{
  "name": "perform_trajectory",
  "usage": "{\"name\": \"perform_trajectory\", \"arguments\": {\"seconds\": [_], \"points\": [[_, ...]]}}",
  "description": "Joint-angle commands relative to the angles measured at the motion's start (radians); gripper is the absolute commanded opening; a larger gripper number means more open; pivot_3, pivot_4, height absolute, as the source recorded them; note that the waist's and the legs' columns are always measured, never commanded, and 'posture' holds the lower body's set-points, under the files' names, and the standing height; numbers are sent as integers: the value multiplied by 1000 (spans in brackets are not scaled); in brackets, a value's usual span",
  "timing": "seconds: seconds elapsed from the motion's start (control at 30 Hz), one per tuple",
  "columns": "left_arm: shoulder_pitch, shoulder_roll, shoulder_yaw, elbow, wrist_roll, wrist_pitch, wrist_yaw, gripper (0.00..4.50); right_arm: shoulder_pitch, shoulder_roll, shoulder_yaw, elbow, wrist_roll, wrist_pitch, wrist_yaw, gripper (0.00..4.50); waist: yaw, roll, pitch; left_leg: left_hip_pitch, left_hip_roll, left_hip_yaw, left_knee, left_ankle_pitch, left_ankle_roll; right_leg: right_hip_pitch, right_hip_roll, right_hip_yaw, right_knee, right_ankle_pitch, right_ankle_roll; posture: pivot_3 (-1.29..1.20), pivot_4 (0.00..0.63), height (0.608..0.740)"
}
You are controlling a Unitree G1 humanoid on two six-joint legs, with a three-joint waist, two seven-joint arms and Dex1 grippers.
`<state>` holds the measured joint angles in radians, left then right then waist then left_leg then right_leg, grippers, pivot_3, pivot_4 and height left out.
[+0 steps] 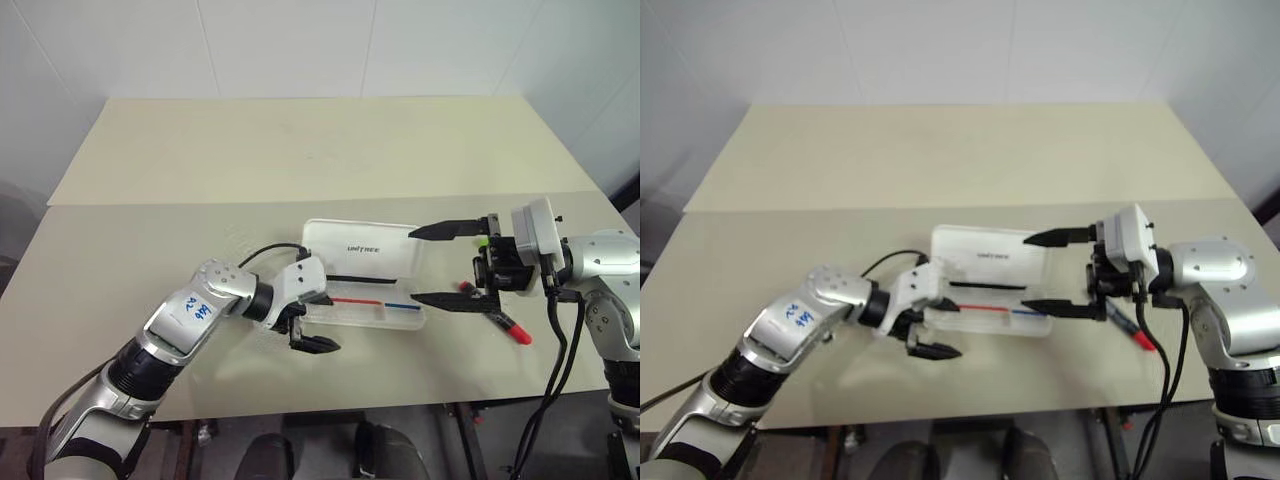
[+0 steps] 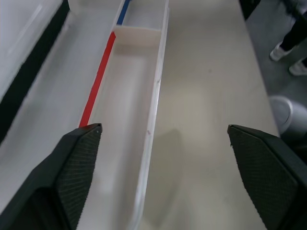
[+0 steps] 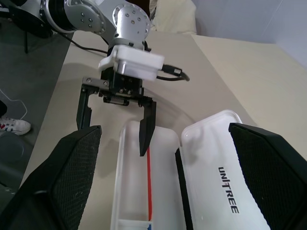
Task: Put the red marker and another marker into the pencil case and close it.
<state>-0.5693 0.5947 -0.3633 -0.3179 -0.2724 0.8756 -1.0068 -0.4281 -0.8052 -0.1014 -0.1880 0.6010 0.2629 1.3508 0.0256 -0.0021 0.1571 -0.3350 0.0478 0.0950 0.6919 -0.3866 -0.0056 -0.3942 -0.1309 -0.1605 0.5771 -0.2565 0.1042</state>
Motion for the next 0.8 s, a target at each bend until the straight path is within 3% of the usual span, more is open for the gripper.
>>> {"name": "perform_trajectory", "arguments": {"seconds": [0.03,0.4,0.8], "points": [[20,1,43,-68,-50,30,15,4410,-23,3,-5,7,11,-6,8,4500,0,0,0,0,0,0,0,0,0,0,0,0,0,0,0,0,150,740],[155,-25,102,-86,-147,-39,18,4410,-51,-6,3,19,22,16,21,4500,1,0,0,0,0,0,0,0,0,0,0,0,-1,0,0,0,150,740],[241,-85,99,53,-141,-345,-60,4410,-49,-30,-13,-5,35,55,22,4500,0,0,0,0,0,0,0,0,0,0,0,0,-1,0,0,0,150,740]]}}
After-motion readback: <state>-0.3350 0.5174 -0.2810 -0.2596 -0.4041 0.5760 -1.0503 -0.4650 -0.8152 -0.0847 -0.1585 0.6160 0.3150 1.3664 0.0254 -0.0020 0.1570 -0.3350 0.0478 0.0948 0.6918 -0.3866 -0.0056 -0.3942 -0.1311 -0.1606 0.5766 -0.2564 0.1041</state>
